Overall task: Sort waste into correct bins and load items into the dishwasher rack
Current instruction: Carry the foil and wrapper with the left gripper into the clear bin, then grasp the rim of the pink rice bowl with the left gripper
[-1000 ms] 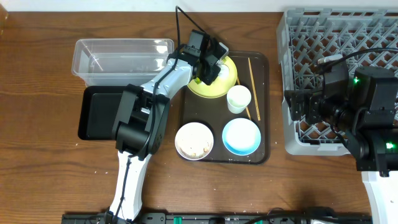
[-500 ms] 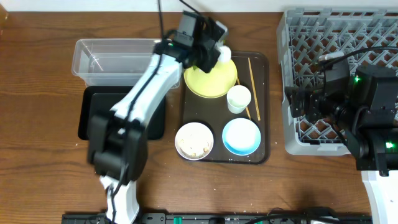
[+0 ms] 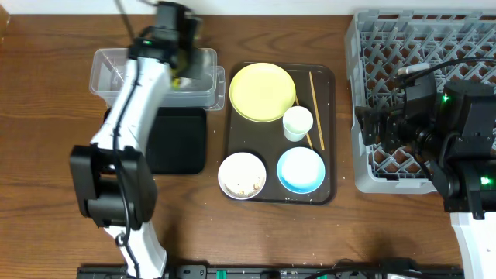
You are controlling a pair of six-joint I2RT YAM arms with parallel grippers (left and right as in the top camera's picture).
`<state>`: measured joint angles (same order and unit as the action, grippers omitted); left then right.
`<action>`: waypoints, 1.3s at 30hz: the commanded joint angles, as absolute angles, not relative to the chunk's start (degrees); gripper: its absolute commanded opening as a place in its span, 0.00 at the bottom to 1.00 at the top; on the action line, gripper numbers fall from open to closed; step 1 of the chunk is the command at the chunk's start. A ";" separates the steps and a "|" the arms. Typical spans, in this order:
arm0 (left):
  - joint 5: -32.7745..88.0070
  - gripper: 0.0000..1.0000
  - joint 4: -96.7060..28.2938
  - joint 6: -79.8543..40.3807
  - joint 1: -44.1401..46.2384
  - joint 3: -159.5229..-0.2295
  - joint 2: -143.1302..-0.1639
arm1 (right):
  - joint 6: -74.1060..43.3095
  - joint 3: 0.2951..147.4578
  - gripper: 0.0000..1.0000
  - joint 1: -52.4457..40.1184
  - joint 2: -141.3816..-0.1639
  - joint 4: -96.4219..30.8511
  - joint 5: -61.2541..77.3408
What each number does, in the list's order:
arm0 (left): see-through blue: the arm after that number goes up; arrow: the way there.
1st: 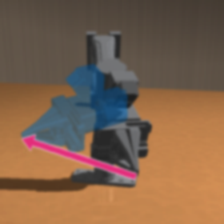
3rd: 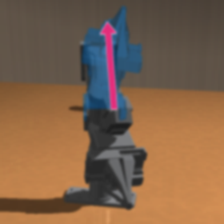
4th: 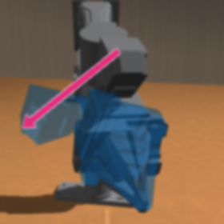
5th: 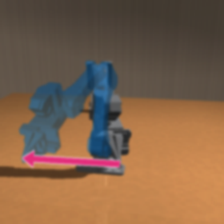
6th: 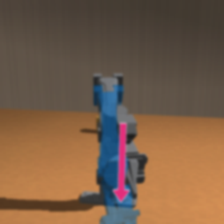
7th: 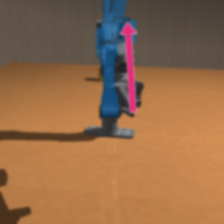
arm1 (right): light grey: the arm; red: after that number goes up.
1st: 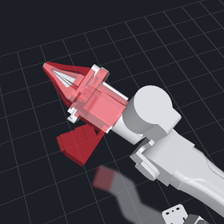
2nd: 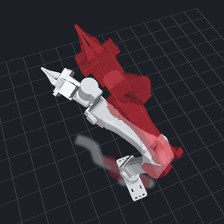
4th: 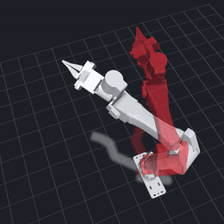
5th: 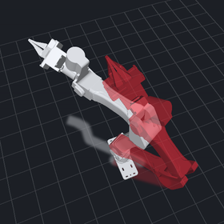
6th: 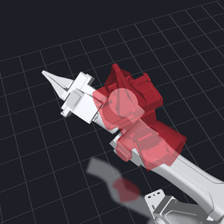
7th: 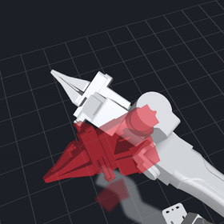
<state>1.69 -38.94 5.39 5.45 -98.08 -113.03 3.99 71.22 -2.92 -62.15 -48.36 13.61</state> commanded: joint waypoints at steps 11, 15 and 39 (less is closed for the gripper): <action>1.50 0.77 -36.01 2.48 2.59 -98.24 -115.98 | 3.66 72.25 0.99 -3.29 -62.26 -48.51 13.56; 4.03 0.79 -39.38 2.48 2.59 -98.83 -112.14 | 3.68 72.25 0.99 -3.29 -62.26 -48.29 13.54; 12.75 0.71 -72.05 -14.72 22.94 -97.76 -100.62 | 3.70 72.25 0.99 -3.29 -62.26 -49.52 13.52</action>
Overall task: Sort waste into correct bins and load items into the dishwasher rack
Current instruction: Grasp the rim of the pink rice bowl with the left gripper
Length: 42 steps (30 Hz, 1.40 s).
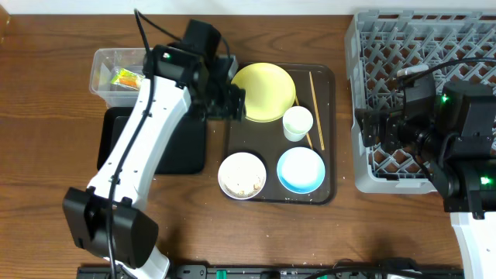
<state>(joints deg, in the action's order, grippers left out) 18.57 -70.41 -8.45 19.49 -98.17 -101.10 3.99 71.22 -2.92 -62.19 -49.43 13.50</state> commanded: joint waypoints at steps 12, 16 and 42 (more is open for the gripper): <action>4.89 0.45 -58.33 -33.80 37.69 -80.36 -100.62 | 3.68 72.25 0.99 -3.29 -62.26 -50.46 13.52; 5.98 0.45 -53.06 -33.76 37.71 -76.99 -100.62 | 3.68 72.25 0.99 -3.29 -62.26 -51.09 13.54; 11.38 0.20 -48.53 -35.90 37.80 -74.87 -109.95 | 3.73 72.25 0.99 -3.29 -62.26 -53.15 13.50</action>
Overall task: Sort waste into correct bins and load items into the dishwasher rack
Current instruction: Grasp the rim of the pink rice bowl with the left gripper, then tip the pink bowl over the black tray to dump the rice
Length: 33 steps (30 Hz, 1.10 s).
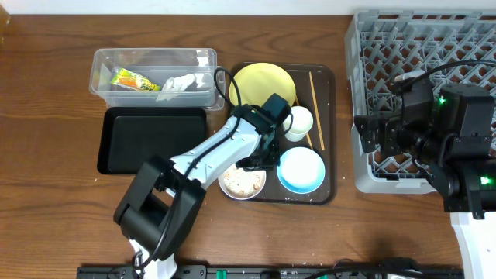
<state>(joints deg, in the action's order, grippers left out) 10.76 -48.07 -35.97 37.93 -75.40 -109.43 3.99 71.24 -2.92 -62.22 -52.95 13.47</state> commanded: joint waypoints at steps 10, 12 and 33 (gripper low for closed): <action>12.08 0.06 -49.63 -33.71 37.65 -74.91 -108.53 | 3.73 72.25 0.99 -3.29 -62.26 -53.12 13.47; 13.37 0.06 -49.65 -32.80 37.54 -74.98 -107.35 | 3.73 72.25 0.99 -3.29 -62.26 -53.01 13.47; 30.50 0.06 -58.94 -7.75 7.88 -74.91 -87.39 | 3.92 72.25 0.99 -3.29 -62.26 -52.93 13.52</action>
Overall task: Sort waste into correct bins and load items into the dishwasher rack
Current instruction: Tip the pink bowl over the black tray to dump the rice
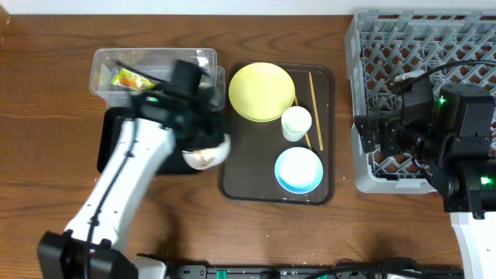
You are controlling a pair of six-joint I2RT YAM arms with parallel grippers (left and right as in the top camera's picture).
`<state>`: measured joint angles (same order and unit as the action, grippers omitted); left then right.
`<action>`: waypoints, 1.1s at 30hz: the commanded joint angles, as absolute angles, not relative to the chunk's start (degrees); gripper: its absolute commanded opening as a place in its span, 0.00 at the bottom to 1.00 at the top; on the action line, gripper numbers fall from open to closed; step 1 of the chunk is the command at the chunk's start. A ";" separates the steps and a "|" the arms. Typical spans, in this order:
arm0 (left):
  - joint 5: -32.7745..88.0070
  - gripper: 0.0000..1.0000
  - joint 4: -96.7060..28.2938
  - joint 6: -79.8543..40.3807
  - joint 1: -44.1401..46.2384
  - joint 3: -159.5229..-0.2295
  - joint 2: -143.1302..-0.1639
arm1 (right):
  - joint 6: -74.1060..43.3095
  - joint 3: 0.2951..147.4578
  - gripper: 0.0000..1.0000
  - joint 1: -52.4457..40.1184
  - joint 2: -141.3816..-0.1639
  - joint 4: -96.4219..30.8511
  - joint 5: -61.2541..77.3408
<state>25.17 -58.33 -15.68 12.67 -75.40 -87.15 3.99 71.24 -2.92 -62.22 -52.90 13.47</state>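
My left gripper is shut on the rim of the white bowl with food scraps. It holds the bowl over the gap between the black tray and the brown serving tray. On the brown tray lie a yellow plate, a white cup, a blue bowl and chopsticks. My right gripper hovers over the left edge of the grey dishwasher rack; its fingers are too dark to read.
A clear plastic bin at the back left holds an orange wrapper and is partly hidden by my left arm. The wooden table shows at the front and left.
The white bowl has left the front-left spot of the brown tray. My left gripper now holds it further left, at the black tray's right edge. The right arm has not moved.
My left gripper was first over the clear bin. Then it was between the bin and the yellow plate, with wrappers showing in the bin. Then it reached down to the white bowl on the brown tray, and now it holds that bowl beside the black tray.
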 commanded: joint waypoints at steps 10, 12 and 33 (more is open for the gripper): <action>53.76 0.06 -57.80 9.45 -15.81 -67.64 -90.52 | 3.90 72.25 0.99 -3.29 -62.26 -52.90 13.54; 58.61 0.06 -57.80 11.86 -19.14 -67.37 -91.83 | 3.90 72.25 0.99 -3.29 -62.26 -52.90 13.54; 90.15 0.06 -59.75 10.74 -31.79 -67.37 -100.38 | 3.90 72.25 0.99 -3.29 -62.26 -53.19 13.52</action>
<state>85.23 -59.51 12.82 -30.13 -67.46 -100.51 3.99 71.24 -2.92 -62.22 -52.95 13.47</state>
